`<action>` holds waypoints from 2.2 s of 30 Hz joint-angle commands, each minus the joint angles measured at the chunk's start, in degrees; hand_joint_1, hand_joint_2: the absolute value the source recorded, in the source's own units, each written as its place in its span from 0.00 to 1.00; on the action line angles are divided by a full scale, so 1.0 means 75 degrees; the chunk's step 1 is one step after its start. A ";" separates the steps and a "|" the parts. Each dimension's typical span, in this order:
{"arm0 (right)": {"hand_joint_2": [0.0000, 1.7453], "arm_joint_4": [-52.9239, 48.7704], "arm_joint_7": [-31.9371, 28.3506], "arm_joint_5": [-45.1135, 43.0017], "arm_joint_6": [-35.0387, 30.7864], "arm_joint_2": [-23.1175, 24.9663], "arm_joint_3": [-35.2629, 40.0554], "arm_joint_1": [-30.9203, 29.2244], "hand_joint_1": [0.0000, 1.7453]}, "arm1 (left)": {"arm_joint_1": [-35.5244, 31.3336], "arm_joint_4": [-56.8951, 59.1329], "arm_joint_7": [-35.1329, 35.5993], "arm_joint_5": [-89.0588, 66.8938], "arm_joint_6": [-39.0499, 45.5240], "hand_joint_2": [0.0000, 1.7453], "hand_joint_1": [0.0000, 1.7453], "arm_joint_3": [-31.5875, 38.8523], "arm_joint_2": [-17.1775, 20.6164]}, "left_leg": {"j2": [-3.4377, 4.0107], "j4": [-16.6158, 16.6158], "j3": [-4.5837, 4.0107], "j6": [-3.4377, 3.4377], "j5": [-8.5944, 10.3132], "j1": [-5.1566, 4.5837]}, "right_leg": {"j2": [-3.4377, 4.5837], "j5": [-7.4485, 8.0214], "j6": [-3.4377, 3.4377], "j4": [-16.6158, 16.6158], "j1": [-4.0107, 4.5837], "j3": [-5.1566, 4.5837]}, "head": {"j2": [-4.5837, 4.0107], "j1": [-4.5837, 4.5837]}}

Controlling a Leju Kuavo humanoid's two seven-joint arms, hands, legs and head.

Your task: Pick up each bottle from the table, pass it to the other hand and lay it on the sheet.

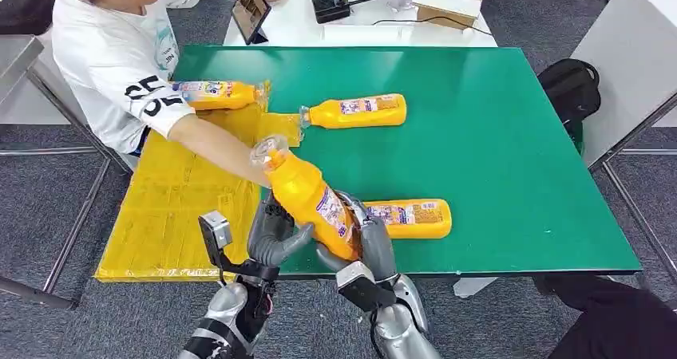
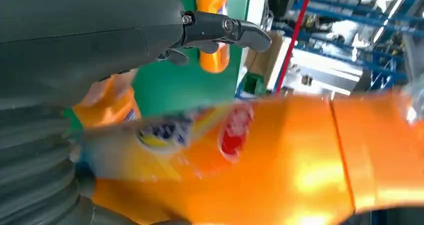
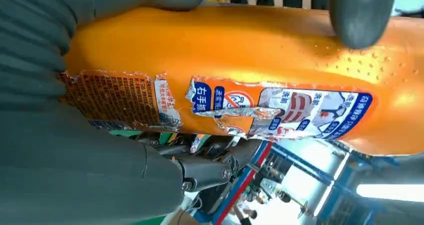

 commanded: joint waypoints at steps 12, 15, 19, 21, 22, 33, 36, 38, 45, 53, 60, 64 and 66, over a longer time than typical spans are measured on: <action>1.00 0.3648 0.0111 0.1371 -0.0628 0.0463 0.1550 -0.0985 1.00 | -0.0763 0.1257 0.0058 0.0183 0.0119 1.00 0.00 -0.0675 -0.0195 | -0.0007 -0.0003 0.0030 0.0006 -0.0010 0.0007 | -0.0017 -0.0013 -0.0023 -0.0005 0.0012 0.0035 | 0.0000 0.0006; 1.00 0.3802 0.0185 0.1326 -0.0641 0.0463 0.1780 -0.1050 1.00 | -0.0821 0.1328 0.0050 0.0226 0.0156 1.00 0.00 -0.0709 -0.0195 | -0.0008 -0.0002 0.0017 0.0004 -0.0005 0.0005 | -0.0015 -0.0010 -0.0017 -0.0003 0.0008 0.0021 | 0.0000 0.0003; 1.00 0.3915 0.0217 0.1200 -0.0699 0.0463 0.1928 -0.1105 1.00 | -0.0844 0.1315 0.0018 0.0290 0.0188 1.00 0.00 -0.0726 -0.0195 | -0.0011 0.0001 0.0020 0.0005 -0.0008 0.0006 | -0.0020 -0.0014 -0.0019 0.0000 0.0010 0.0024 | 0.0000 0.0003; 1.00 0.3915 0.0217 0.1200 -0.0699 0.0463 0.1928 -0.1105 1.00 | -0.0844 0.1315 0.0018 0.0290 0.0188 1.00 0.00 -0.0726 -0.0195 | -0.0011 0.0003 0.0023 0.0006 -0.0010 0.0007 | -0.0021 -0.0016 -0.0022 0.0001 0.0011 0.0027 | 0.0000 0.0003; 1.00 0.3915 0.0217 0.1200 -0.0699 0.0463 0.1928 -0.1105 1.00 | -0.0844 0.1315 0.0018 0.0290 0.0188 1.00 0.00 -0.0726 -0.0195 | -0.0011 0.0003 0.0015 0.0005 -0.0006 0.0007 | -0.0019 -0.0012 -0.0017 0.0000 0.0011 0.0018 | 0.0000 0.0003; 1.00 0.3915 0.0217 0.1200 -0.0699 0.0463 0.1928 -0.1105 1.00 | -0.0844 0.1315 0.0018 0.0290 0.0188 1.00 0.00 -0.0726 -0.0195 | -0.0018 0.0003 0.0031 0.0007 -0.0014 0.0007 | -0.0030 -0.0023 -0.0027 0.0001 0.0013 0.0037 | 0.0000 0.0003; 1.00 0.3925 0.0217 0.1195 -0.0692 0.0463 0.1922 -0.1112 1.00 | -0.0844 0.1310 0.0015 0.0297 0.0192 1.00 0.17 -0.0722 -0.0195 | -0.0016 0.0003 0.0032 0.0008 -0.0015 0.0006 | -0.0028 -0.0023 -0.0027 0.0002 0.0012 0.0037 | 0.0000 0.0003; 1.00 0.3973 0.0216 0.1165 -0.0685 0.0463 0.1949 -0.1144 1.00 | -0.0837 0.1254 -0.0027 0.0345 0.0213 1.00 1.00 -0.0660 -0.0195 | -0.0016 0.0003 0.0025 0.0006 -0.0011 0.0008 | -0.0027 -0.0019 -0.0024 0.0001 0.0014 0.0030 | 0.0000 0.0003; 1.00 0.3917 0.0173 0.1123 -0.0730 0.0463 0.1889 -0.1168 1.00 | -0.0746 0.0977 -0.0077 0.0295 0.0274 1.00 1.00 -0.0585 -0.0195 | -0.0014 0.0004 0.0014 0.0006 -0.0007 0.0006 | -0.0024 -0.0014 -0.0020 0.0002 0.0010 0.0017 | 0.0000 0.0003; 1.00 0.3747 0.0206 0.0974 -0.0692 0.0463 0.2004 -0.1263 1.00 | -0.0795 0.0686 -0.0091 0.0015 0.0450 1.00 1.00 -0.0438 -0.0195 | -0.0013 0.0009 0.0012 0.0006 -0.0010 0.0006 | -0.0024 -0.0017 -0.0022 0.0007 0.0011 0.0016 | 0.0000 0.0003; 1.00 0.3733 0.0210 0.0966 -0.0678 0.0463 0.2027 -0.1290 1.00 | -0.0804 0.0616 -0.0092 -0.0034 0.0486 1.00 1.00 -0.0416 -0.0195 | -0.0011 0.0004 0.0008 0.0005 -0.0005 0.0006 | -0.0021 -0.0011 -0.0017 0.0002 0.0010 0.0011 | 0.0000 0.0003; 1.00 0.3734 0.0194 0.0965 -0.0697 0.0463 0.2024 -0.1281 1.00 | -0.0789 0.0611 -0.0092 -0.0039 0.0523 1.00 1.00 -0.0411 -0.0195 | -0.0013 0.0008 0.0033 0.0009 -0.0018 0.0006 | -0.0027 -0.0026 -0.0029 0.0007 0.0013 0.0038 | 0.0000 0.0006; 1.00 0.3685 0.0180 0.0949 -0.0709 0.0463 0.2039 -0.1300 1.00 | -0.0811 0.0565 -0.0107 -0.0106 0.0568 1.00 1.00 -0.0380 -0.0195 | -0.0013 0.0009 0.0033 0.0009 -0.0018 0.0008 | -0.0028 -0.0026 -0.0030 0.0007 0.0014 0.0038 | 0.0000 0.0003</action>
